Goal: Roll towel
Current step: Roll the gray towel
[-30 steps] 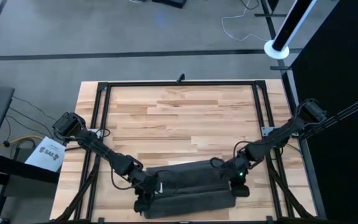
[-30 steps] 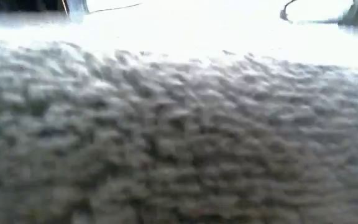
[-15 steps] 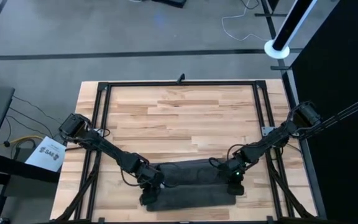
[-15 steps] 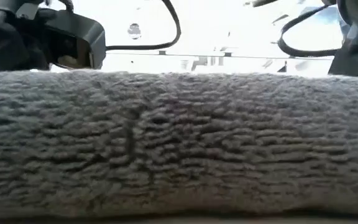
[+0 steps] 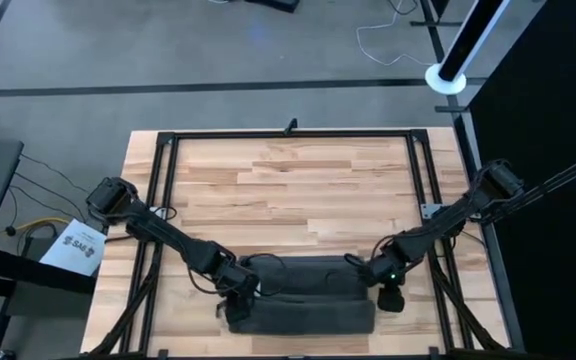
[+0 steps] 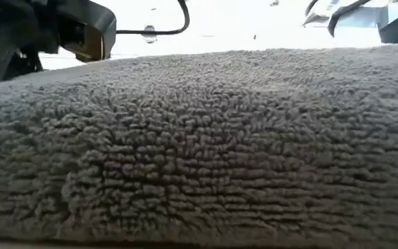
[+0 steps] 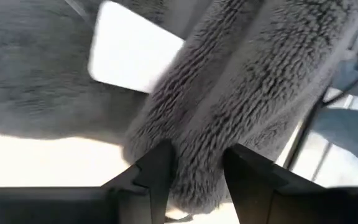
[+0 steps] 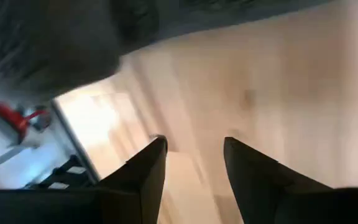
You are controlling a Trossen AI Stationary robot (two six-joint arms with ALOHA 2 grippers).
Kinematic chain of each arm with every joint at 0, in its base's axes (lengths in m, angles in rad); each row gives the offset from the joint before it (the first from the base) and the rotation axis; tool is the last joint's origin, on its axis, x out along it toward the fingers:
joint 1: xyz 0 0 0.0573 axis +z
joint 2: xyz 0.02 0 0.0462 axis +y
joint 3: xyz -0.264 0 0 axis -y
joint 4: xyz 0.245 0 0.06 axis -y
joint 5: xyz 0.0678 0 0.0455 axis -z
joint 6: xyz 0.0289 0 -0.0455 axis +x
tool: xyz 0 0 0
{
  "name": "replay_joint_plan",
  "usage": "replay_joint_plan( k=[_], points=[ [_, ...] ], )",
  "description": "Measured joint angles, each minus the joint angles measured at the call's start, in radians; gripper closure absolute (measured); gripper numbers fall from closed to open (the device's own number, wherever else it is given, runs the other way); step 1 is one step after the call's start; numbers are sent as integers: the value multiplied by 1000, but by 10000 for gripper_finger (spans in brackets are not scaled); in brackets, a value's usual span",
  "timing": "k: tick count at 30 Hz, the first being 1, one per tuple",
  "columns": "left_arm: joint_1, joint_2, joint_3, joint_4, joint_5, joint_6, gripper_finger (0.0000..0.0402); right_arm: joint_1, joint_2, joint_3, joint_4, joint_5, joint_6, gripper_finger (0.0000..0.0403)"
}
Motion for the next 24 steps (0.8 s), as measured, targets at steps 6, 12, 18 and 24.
replay_joint_plan(
  k=[6, 12, 18, 24],
  points=[
    [-3, -32, 10, 0, -76, -3, 282, 32, -137, 89, -136, 169, 33, 273],
    [-3, -35, 11, 8, -79, -5, 282, 71, -259, 120, 38, 221, 47, 280],
    [-3, -87, 46, -41, -124, 5, 286, 68, -252, 122, 403, 258, -155, 280],
    [-12, -126, 120, -67, -138, -3, 302, 99, -89, 134, 633, 290, -342, 280]
  ],
)
